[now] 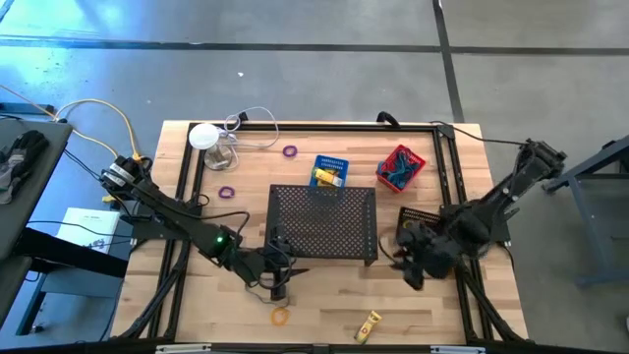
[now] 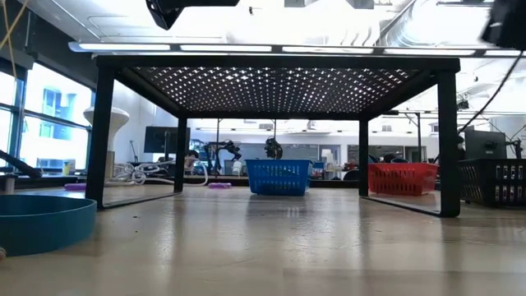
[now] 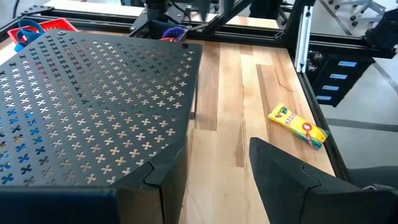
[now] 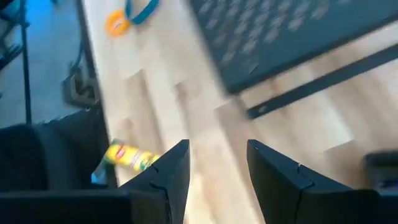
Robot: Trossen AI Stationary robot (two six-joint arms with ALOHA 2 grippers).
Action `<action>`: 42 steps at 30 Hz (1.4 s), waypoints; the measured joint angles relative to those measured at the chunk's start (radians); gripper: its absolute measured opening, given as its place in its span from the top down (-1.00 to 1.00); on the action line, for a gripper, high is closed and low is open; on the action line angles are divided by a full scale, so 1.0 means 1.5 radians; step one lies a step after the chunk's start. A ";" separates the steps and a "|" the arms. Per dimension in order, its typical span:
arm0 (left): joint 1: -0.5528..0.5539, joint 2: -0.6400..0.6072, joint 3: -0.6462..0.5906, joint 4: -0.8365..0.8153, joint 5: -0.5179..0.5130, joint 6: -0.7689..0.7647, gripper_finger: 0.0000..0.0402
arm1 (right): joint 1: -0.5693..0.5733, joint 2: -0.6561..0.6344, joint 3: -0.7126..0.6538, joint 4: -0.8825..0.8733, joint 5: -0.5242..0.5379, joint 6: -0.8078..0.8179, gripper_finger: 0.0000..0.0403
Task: Pick & Place Office Desk Supplies
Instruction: Put the yellow crayon box into the blue bin
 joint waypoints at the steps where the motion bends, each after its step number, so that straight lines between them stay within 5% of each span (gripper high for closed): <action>1: -0.002 0.000 0.000 0.000 0.000 0.000 0.17 | 0.031 0.003 0.000 0.002 0.018 0.016 0.27; 6: -0.015 0.000 0.000 0.000 0.000 0.000 0.17 | 0.164 0.041 0.000 0.060 0.127 0.025 0.27; 11: -0.029 0.000 0.000 0.004 0.000 0.000 0.17 | 0.244 0.123 0.000 0.179 0.260 -0.103 0.27; 15: -0.048 0.000 0.000 0.018 0.000 -0.006 0.18 | 0.252 0.200 0.000 0.269 0.288 -0.234 0.27; 28: -0.122 0.083 0.000 0.165 -0.023 -0.083 0.18 | 0.230 0.335 -0.001 0.414 0.237 -0.502 0.27; 42: -0.138 0.174 0.000 0.354 -0.043 -0.080 0.17 | 0.227 0.393 -0.001 0.421 0.139 -0.516 0.27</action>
